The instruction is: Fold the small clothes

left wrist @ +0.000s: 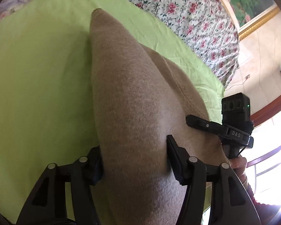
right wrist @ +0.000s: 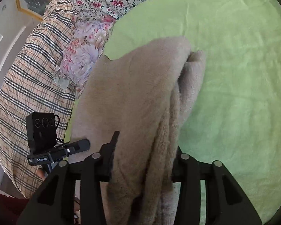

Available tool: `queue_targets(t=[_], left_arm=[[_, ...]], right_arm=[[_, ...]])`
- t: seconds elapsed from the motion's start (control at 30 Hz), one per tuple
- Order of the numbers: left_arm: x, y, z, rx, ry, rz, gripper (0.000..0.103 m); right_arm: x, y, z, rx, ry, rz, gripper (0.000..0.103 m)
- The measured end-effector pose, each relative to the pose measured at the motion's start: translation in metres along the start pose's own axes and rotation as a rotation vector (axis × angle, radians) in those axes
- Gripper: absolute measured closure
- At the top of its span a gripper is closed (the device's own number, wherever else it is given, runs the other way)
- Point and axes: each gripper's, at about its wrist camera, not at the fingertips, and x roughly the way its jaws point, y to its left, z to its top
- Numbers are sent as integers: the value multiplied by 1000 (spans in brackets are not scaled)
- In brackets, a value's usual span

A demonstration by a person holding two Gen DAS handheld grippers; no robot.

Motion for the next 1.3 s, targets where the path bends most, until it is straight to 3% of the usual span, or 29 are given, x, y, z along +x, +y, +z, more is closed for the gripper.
queue_targets(t=[0.13,0.3,0.4,0.43,0.53,0.57,0.6,0.63,0.7,0.77,0.93,1.03,1.17,1.3], left_arm=[[-9,11,8,-21,-31,7,28],[-21,27,29,-84,-75,24,22],[-18,36,44,-128,-91,42,22],[-16,40,50,-140,-98,63,22],[-10,40,63,-160,-114,103,23],[-8,39,68,-153,-117,130,24],[-7,37,69,-144,-120,151,32],[-6,33,71,-128,-120,179,40],[-2,29,70,-101,-103,211,44],[5,24,68,-81,-89,237,44],[12,14,66,-30,-70,312,43],[-2,3,58,1,-80,324,43],[-33,-15,27,51,-116,304,43],[-62,-32,-26,104,-136,269,42]], right_arm=[[-19,-1,5,-3,-31,-85,41],[-42,-5,25,-11,-140,-144,40],[-34,-1,41,12,-154,-124,43],[-29,-1,44,18,-147,-117,49],[-17,2,49,17,-123,-122,85],[-21,7,48,6,-143,-131,89],[-32,17,43,-28,-189,-141,92],[-38,26,39,-51,-215,-141,92],[-50,31,28,-70,-242,-170,92],[-42,20,23,-53,-216,-219,92],[-17,-5,24,25,-170,-223,92],[-27,2,22,42,-186,-210,84],[-53,17,3,43,-213,-165,72],[-73,34,-33,31,-225,-113,69]])
